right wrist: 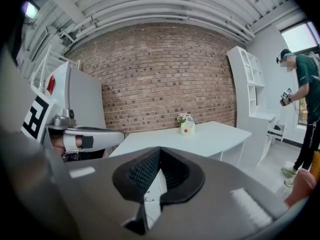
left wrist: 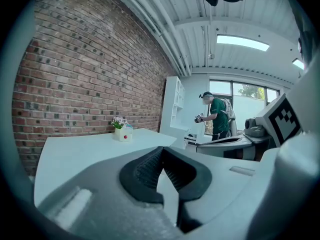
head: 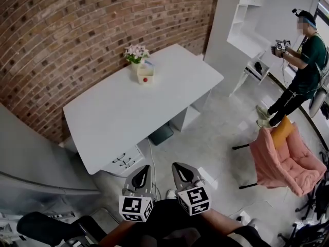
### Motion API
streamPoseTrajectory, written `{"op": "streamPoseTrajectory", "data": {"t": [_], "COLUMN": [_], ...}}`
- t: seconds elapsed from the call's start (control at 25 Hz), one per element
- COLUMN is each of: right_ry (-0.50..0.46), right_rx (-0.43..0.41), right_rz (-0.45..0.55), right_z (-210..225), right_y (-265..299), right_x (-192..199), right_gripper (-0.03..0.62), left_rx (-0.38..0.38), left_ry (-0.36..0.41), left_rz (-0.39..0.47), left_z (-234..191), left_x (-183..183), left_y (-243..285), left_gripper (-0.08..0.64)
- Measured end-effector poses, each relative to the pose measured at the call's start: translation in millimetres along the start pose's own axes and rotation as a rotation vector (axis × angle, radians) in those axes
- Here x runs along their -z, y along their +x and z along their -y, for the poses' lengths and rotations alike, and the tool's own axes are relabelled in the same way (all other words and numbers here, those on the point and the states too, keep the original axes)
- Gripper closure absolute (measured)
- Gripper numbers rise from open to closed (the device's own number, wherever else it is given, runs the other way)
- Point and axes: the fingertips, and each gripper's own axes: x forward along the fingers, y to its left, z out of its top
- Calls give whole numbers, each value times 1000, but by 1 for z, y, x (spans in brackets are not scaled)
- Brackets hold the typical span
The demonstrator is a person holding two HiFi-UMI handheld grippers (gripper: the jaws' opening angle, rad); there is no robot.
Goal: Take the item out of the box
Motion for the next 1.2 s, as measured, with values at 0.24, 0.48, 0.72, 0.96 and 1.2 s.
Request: {"op": "streamPoseTrajectory", "data": {"t": [0.24, 0.48, 0.72, 0.96, 1.2], "right_ry": [-16, 0, -4, -14, -21], "right_rx": [-22, -27, -16, 27, 33], "right_rz": [11, 9, 8, 10, 10], "right_z": [14, 20, 25, 46, 64], "right_y": [-5, -5, 8, 36, 72], "right_x": [-3, -1, -3, -17, -32], "right_gripper": [592, 592, 591, 591, 591], "left_rx": [-29, -32, -18, 24, 63], "left_ry": [-3, 3, 4, -1, 0], "left_rz": [10, -1, -1, 5, -5], "left_z": [10, 16, 8, -8, -22], "left_x": [-3, -2, -4, -14, -24], "left_y": [9, 11, 25, 62, 106], "left_gripper": [555, 555, 555, 555, 555]}}
